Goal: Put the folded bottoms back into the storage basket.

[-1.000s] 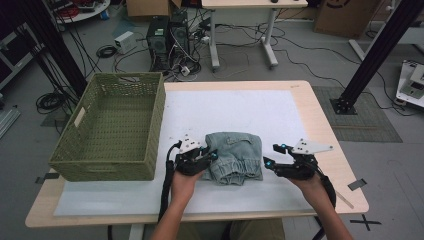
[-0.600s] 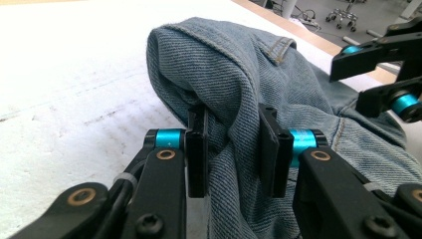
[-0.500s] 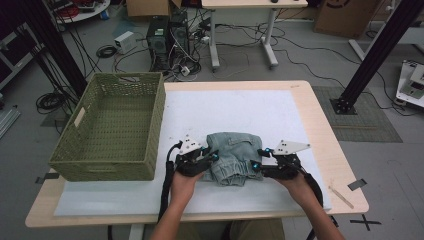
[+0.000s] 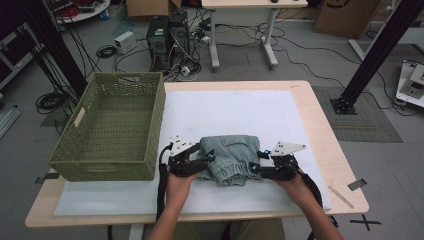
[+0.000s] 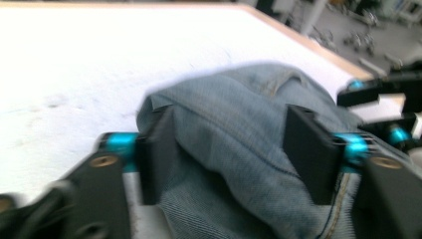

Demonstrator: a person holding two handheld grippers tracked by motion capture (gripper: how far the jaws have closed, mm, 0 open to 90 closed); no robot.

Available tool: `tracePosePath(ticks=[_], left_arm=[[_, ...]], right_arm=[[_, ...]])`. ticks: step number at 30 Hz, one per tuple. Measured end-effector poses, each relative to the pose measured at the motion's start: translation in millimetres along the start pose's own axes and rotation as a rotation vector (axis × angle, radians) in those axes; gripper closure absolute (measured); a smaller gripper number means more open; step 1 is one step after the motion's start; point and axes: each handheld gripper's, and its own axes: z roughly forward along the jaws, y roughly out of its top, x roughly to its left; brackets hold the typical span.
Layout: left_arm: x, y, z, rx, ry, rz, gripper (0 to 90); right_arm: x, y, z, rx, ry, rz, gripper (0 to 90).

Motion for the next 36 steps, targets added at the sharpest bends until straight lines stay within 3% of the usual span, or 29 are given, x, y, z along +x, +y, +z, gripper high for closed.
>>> tracePosePath(ticks=[1,4,5,6,7,8,9,10,11,15,21,23,24,26,30,35,36], left_arm=[[0.2,-0.7,-0.6,-0.018,0.011,-0.011,33.2],[1.4,-1.8,3.1,-0.009,0.020,-0.046,21.4],[2.4,-2.5,6.3,0.010,0.017,-0.063,21.2],[4.2,-4.5,13.8,0.062,0.028,-0.062,21.2],[4.2,-4.5,13.8,0.062,0.028,-0.062,21.2],[7.6,-7.5,21.1,0.113,0.038,-0.089,20.4],[7.6,-7.5,21.1,0.113,0.038,-0.089,19.8],[10.8,-9.3,25.4,0.148,0.033,-0.111,19.3],[10.8,-9.3,25.4,0.148,0.033,-0.111,18.7],[15.1,-13.9,33.4,0.225,0.018,-0.140,18.2],[14.5,-13.1,37.3,0.240,0.012,-0.134,18.4],[14.5,-13.3,37.1,0.236,-0.003,-0.130,28.4],[14.5,-13.6,36.9,0.236,-0.041,-0.141,28.4],[12.5,-13.8,36.7,0.232,-0.058,-0.136,45.7],[10.1,-12.9,33.4,0.205,-0.073,-0.116,62.8],[6.2,-13.1,29.5,0.144,-0.087,-0.072,69.1],[5.3,-12.1,27.4,0.114,-0.098,-0.060,69.7]], right_arm=[[0.0,0.3,0.3,0.002,0.000,-0.002,47.8],[-0.1,0.3,0.5,0.004,0.003,0.002,47.7],[-0.1,0.2,0.5,0.004,0.002,0.002,47.7],[0.0,0.3,0.5,0.004,0.002,0.003,47.7],[0.0,0.3,0.5,0.004,0.002,0.003,47.7],[0.1,0.4,0.5,0.004,0.000,0.002,47.7],[0.1,0.4,0.5,0.004,0.000,0.002,47.7],[0.2,0.6,0.8,0.003,0.000,-0.001,47.7],[0.3,0.7,0.9,0.004,0.000,0.001,47.7],[0.0,0.7,1.2,0.006,0.003,0.003,47.7],[0.3,0.7,0.9,0.009,0.002,0.007,47.7],[0.3,0.7,1.0,0.008,0.002,0.007,47.7],[0.3,0.7,1.0,0.009,0.002,0.008,47.7],[0.2,1.0,1.0,0.010,0.004,0.011,47.7],[-0.4,1.2,1.2,0.004,0.002,0.008,46.9],[-1.4,1.2,-0.8,-0.008,-0.011,0.024,39.8],[-2.0,1.0,-1.7,-0.010,-0.011,0.029,38.5]])
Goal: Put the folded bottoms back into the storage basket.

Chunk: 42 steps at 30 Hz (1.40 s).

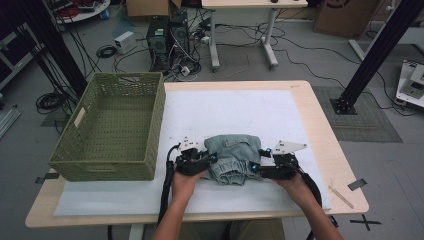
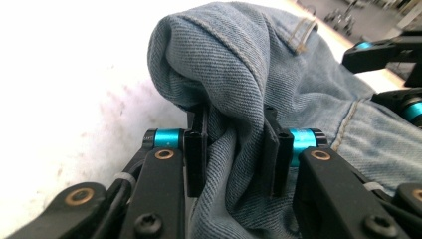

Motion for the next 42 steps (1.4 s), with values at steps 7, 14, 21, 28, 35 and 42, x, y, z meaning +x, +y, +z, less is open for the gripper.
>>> tracePosePath(ticks=[7,14,21,28,35,42], left_arm=[[-8.2,7.1,-7.7,-0.070,-0.031,0.035,72.0],[-17.6,16.5,-14.6,-0.111,-0.066,0.078,72.5],[-34.1,30.3,-20.1,-0.144,-0.111,0.127,72.8],[-46.9,41.8,-24.4,-0.166,-0.115,0.166,72.9],[-54.3,59.4,-32.4,-0.198,-0.127,0.202,73.3],[-56.3,71.1,-43.0,-0.215,-0.120,0.231,73.6]], right_arm=[[-10.5,-0.3,-17.5,-0.081,0.006,0.055,33.6],[-15.8,-3.0,-29.9,-0.098,-0.026,0.059,25.3],[-16.1,-2.8,-41.2,-0.116,-0.052,0.038,21.7],[-21.2,-4.6,-54.2,-0.149,-0.078,0.051,21.7],[-28.4,-5.6,-67.5,-0.168,-0.107,0.064,21.7],[-33.9,-9.0,-78.7,-0.174,-0.128,0.076,21.7]])
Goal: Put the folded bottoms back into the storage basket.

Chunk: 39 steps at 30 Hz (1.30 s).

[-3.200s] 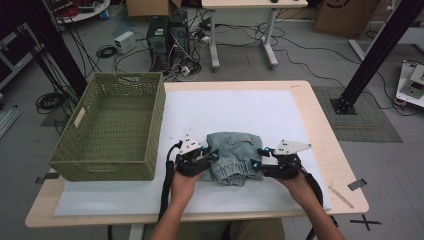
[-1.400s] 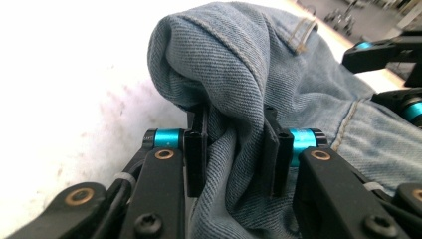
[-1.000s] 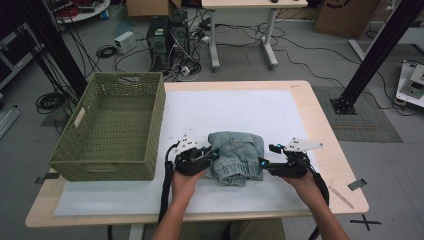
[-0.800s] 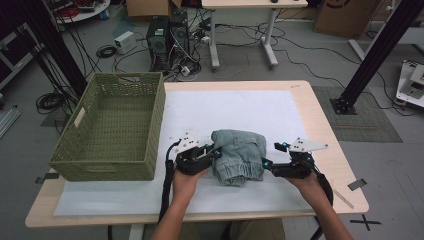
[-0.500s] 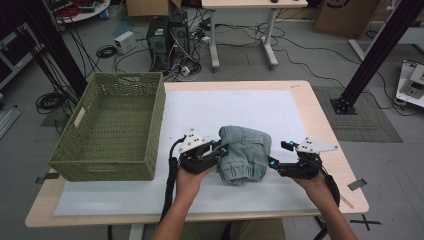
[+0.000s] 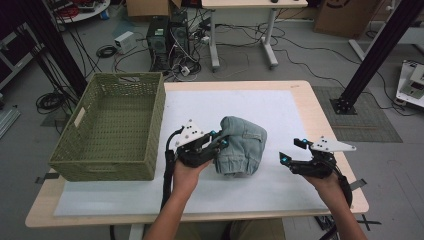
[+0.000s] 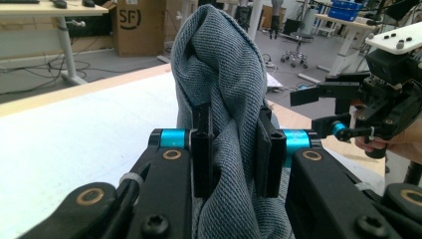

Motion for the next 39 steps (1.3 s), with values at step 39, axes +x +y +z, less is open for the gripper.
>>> tracePosePath(ticks=[39], left_arm=[[46.7,90.5,-108.8,-0.223,0.094,0.058,74.2]], right_arm=[[-1.2,17.0,-11.0,-0.034,-0.022,-0.010,21.7]])
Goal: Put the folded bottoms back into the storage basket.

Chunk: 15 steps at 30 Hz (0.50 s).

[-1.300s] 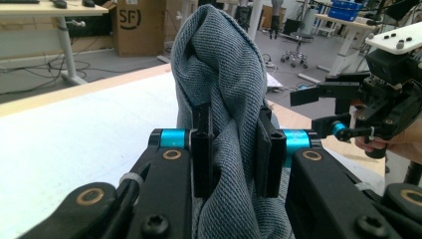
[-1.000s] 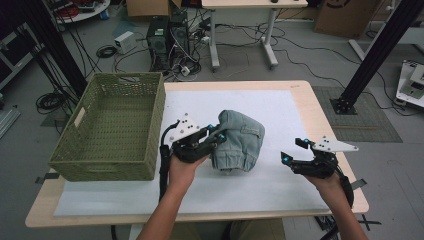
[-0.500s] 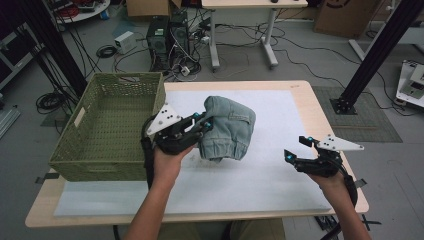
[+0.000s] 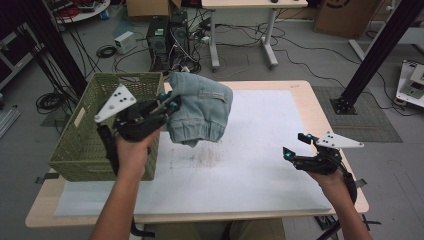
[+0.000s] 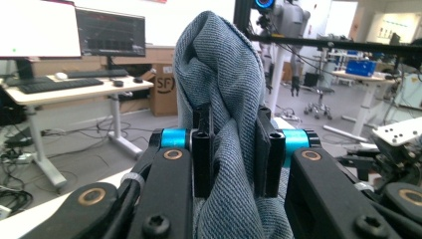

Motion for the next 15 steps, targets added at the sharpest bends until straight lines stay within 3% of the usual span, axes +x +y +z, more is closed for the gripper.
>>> tracePosePath(ticks=[8,15], left_arm=[[21.2,20.8,-33.5,-0.028,0.055,0.019,74.2],[41.1,31.0,-66.9,-0.066,0.120,0.004,74.3]], right_arm=[[0.1,4.5,-0.6,0.001,-0.002,-0.004,21.7],[3.2,9.4,0.0,0.000,-0.001,-0.018,21.8]])
